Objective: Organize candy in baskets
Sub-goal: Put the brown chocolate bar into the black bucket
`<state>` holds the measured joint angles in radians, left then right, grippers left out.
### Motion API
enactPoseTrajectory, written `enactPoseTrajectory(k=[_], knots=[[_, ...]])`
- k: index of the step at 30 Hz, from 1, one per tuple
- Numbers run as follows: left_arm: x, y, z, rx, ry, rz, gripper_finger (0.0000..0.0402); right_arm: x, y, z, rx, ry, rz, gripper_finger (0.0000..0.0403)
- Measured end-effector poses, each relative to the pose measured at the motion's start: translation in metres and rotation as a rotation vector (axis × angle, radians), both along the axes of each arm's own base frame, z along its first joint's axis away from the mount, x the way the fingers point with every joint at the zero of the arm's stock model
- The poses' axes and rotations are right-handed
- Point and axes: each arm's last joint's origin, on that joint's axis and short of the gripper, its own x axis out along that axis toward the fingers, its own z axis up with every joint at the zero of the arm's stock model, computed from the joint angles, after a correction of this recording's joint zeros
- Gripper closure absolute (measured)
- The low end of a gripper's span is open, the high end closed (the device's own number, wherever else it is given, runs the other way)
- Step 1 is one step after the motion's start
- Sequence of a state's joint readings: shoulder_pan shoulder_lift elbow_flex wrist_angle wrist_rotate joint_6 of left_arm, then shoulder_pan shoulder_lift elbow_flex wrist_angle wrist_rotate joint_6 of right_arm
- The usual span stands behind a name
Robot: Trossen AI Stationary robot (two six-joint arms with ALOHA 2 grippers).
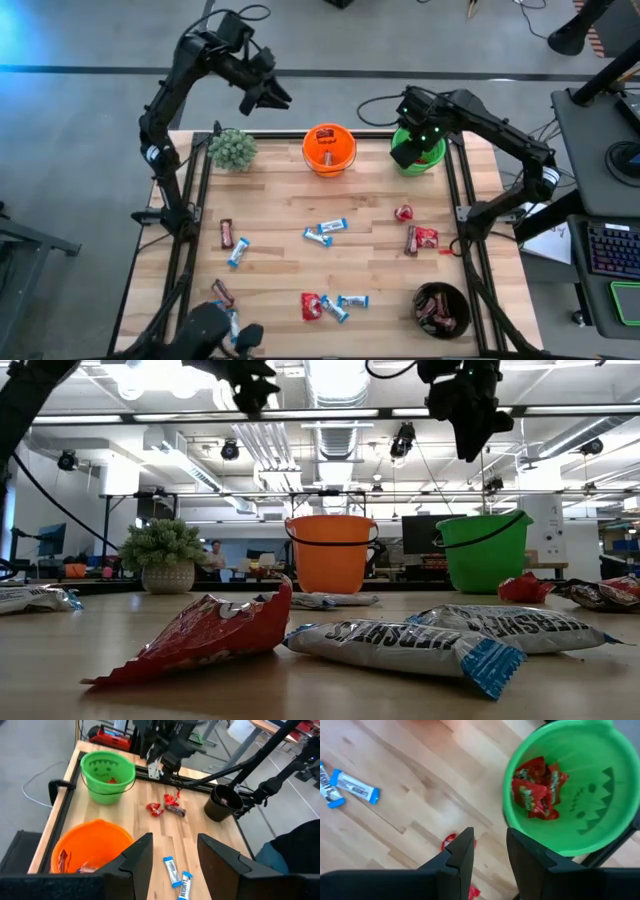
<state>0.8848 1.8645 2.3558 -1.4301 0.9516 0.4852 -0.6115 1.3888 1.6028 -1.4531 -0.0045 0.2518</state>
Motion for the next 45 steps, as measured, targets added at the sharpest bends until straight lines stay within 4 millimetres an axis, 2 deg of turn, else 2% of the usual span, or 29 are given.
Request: enactPoseTrajectory(k=[7, 14, 23, 29, 33, 38, 45], knots=[[-0.016, -0.018, 0.020, 0.039, -0.005, 0.046, 0.0264, 0.011, 0.016, 0.000, 0.006, -0.009, 0.027, 0.0292], [-0.023, -0.029, 0.022, 0.036, 0.066, 0.084, 0.0264, 0.021, 0.034, 0.000, 0.018, -0.016, 0.054, 0.0289], [-0.022, -0.058, 0.033, 0.084, 0.032, -0.012, 0.0264, 0.033, 0.065, -0.001, 0.048, -0.014, 0.088, 0.0265], [-0.019, -0.076, 0.037, 0.068, 0.035, -0.055, 0.0264, 0.029, 0.091, -0.003, 0.109, 0.081, 0.038, 0.0262], [-0.016, -0.087, 0.040, 0.066, 0.030, -0.088, 0.0264, 0.032, 0.109, -0.004, 0.143, 0.081, 0.035, 0.0262], [-0.015, -0.096, 0.043, 0.039, 0.029, -0.093, 0.0264, 0.034, 0.125, -0.005, 0.200, 0.082, 0.023, 0.0262], [-0.017, -0.099, 0.046, 0.053, 0.016, -0.094, 0.0264, 0.035, 0.138, -0.019, 0.197, 0.135, -0.116, 0.0262]])
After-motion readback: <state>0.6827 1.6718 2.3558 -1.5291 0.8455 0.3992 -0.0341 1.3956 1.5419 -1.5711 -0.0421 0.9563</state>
